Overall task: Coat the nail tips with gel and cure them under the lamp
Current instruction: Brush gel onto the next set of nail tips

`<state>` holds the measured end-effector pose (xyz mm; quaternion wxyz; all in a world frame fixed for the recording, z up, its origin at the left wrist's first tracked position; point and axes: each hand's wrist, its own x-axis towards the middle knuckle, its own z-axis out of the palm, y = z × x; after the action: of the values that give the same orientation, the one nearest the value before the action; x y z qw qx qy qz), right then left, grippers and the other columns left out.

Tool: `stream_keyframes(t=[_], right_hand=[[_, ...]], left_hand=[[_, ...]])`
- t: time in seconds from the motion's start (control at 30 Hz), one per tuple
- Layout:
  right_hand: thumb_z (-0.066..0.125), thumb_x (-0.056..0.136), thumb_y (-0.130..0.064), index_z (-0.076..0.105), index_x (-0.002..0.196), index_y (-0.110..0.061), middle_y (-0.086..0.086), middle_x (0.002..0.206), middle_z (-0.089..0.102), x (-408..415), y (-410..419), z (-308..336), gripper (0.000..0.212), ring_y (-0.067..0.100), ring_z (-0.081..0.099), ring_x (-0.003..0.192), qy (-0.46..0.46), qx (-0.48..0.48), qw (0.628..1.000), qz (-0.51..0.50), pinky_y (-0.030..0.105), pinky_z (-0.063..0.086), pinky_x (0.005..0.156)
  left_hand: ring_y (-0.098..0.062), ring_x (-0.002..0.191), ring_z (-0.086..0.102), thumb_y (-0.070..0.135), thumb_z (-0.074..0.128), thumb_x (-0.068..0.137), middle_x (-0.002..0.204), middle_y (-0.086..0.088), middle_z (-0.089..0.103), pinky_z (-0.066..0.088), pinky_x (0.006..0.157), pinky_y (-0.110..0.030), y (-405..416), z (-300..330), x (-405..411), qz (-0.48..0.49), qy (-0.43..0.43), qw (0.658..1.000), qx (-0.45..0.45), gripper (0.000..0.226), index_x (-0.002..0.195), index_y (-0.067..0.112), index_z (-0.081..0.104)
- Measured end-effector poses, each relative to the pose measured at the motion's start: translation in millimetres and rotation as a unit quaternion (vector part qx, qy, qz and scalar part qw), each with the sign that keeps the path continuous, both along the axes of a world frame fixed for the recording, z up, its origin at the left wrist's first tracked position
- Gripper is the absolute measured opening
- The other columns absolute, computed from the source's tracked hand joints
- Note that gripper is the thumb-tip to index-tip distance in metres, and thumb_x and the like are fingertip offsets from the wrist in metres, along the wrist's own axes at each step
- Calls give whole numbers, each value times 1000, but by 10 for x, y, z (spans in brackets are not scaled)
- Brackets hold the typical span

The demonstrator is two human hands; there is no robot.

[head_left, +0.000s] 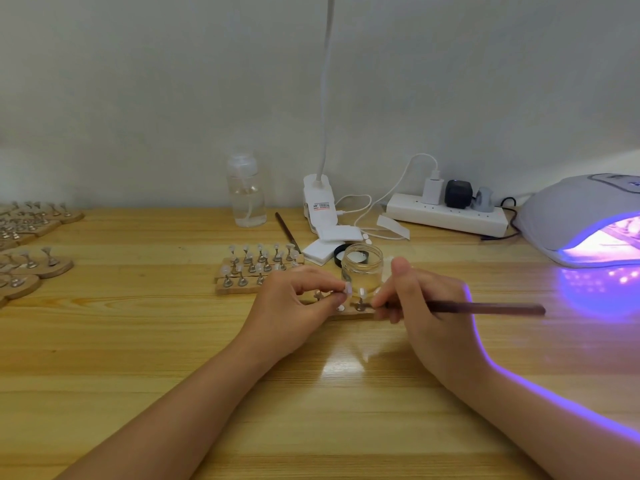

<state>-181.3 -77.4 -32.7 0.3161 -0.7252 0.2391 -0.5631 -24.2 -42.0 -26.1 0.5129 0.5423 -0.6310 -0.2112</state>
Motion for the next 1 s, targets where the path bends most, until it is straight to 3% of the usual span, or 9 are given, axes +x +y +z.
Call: stream_keyframes(t=[0.17, 0.37, 0.5, 0.6, 0.7, 0.77, 0.83, 1.0], right_hand=[[42, 86, -37, 62, 60, -18, 0, 58, 63, -19, 9, 28, 38, 3, 55, 50, -44, 2, 999, -6, 12, 42, 53], [40, 90, -35, 63, 66, -14, 7, 63, 65, -14, -14, 28, 39, 8, 54, 51, -62, 20, 998, -12, 15, 44, 53], [35, 91, -31, 63, 71, -17, -2, 62, 63, -21, 0, 23, 37, 5, 56, 56, -29, -37, 999, -24, 16, 44, 56], [35, 92, -27, 65, 73, -12, -3, 65, 62, -11, 8, 29, 38, 7, 57, 61, 25, -97, 994, -49, 22, 46, 58], [36, 92, -27, 67, 71, -5, -3, 64, 62, -2, 12, 14, 43, 6, 59, 61, 51, -109, 992, -41, 23, 48, 57], [36, 93, -25, 66, 66, -2, -3, 60, 61, -3, 20, -1, 47, 2, 58, 59, 39, -101, 994, -12, 16, 47, 56], [34, 93, -22, 65, 64, -3, -5, 59, 59, -11, 15, 0, 46, 0, 56, 57, 23, -104, 994, -7, 13, 44, 55], [36, 93, -28, 66, 70, -6, -7, 62, 60, -3, -9, 8, 44, 5, 58, 59, 42, -104, 993, -34, 19, 47, 56]], left_hand=[[-6, 82, 62, 5, 72, 72, 72, 15, 68, 50, 80, -36, 19, 29, -6, 20, 9, 1000, -19, 27, 70, 32, 70], [-2, 88, 60, 17, 74, 69, 83, 11, 66, 47, 77, -29, 41, 40, -6, 42, 35, 998, -28, 14, 65, 30, 69], [-1, 79, 62, 24, 72, 69, 76, 15, 68, 50, 79, -37, 59, 54, -24, 24, 49, 998, -22, 8, 64, 28, 68], [-2, 74, 62, 29, 71, 66, 72, 14, 68, 50, 77, -34, 60, 63, -34, 21, 51, 998, -21, 5, 63, 30, 68], [-6, 75, 62, 15, 75, 68, 72, 10, 68, 50, 76, -34, 47, 44, -19, 24, 47, 998, -24, 14, 65, 27, 69], [-8, 76, 61, 9, 75, 69, 72, 8, 67, 51, 76, -39, 43, 43, -17, 27, 48, 998, -24, 15, 66, 23, 70], [-9, 75, 61, 9, 75, 69, 71, 8, 66, 51, 76, -42, 42, 43, -19, 31, 47, 998, -24, 13, 67, 22, 70], [-13, 76, 61, 10, 76, 69, 70, 8, 66, 52, 76, -41, 39, 48, -18, 37, 39, 998, -27, 18, 65, 26, 70]])
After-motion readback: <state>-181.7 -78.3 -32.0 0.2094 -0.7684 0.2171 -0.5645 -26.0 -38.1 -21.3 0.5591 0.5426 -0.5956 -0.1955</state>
